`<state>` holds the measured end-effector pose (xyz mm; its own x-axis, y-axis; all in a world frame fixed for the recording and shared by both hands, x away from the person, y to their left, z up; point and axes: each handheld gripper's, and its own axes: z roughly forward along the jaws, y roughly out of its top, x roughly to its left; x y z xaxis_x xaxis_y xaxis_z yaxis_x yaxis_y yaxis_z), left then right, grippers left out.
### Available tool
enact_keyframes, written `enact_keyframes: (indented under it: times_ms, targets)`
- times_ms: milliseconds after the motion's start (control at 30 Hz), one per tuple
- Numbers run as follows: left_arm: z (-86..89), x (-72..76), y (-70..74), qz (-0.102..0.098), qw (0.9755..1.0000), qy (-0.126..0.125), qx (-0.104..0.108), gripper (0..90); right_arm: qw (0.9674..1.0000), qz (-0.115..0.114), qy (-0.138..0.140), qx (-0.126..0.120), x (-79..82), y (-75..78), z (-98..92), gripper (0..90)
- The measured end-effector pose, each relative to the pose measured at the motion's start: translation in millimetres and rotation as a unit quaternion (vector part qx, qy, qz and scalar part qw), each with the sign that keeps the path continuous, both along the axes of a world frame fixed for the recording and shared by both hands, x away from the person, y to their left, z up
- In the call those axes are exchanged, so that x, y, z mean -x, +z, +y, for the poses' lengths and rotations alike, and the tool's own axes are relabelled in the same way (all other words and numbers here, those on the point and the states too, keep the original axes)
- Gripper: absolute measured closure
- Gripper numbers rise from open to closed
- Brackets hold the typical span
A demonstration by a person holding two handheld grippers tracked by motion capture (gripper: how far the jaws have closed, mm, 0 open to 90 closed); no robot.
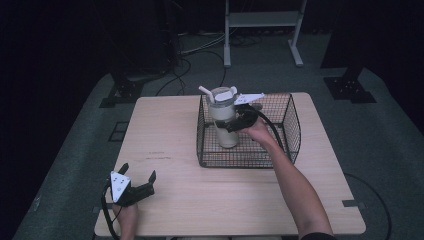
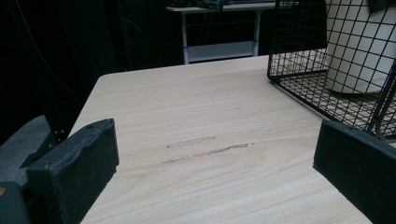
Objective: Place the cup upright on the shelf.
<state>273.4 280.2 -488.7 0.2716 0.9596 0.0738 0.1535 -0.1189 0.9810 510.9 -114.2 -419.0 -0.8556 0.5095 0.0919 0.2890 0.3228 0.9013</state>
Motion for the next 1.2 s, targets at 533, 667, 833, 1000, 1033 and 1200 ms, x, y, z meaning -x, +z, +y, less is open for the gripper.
enact_keyframes:
  times_ms: [533,667,833,1000,1033,1200]
  targets:
    - [-0.7,-0.3,0.0,0.001,1.0000,0.002,-0.003,0.0,0.9994,-0.025,0.019,0.014,5.9,-1.7,-9.7,6.7]
    - [-0.9,-0.3,0.0,0.002,1.0000,0.003,-0.003,0.0,0.9993,-0.028,0.020,0.015,6.5,-1.7,-9.7,6.7]
    - [-1.0,-0.6,-0.1,0.002,1.0000,0.004,-0.004,0.0,0.9994,-0.026,0.019,0.014,7.3,-1.9,-10.4,6.8]
    - [-0.9,-1.1,-0.1,0.003,1.0000,0.005,-0.003,0.0,0.9995,-0.021,0.019,0.016,6.4,-0.8,-11.8,6.8]
    - [-1.2,-1.0,-0.1,0.003,1.0000,0.005,-0.004,0.0,0.9994,-0.021,0.020,0.016,6.1,-0.8,-12.1,6.8]
    - [-1.5,-0.9,-0.2,0.003,1.0000,0.006,-0.004,0.0,0.9996,-0.018,0.019,0.014,5.9,-1.1,-13.9,6.8]
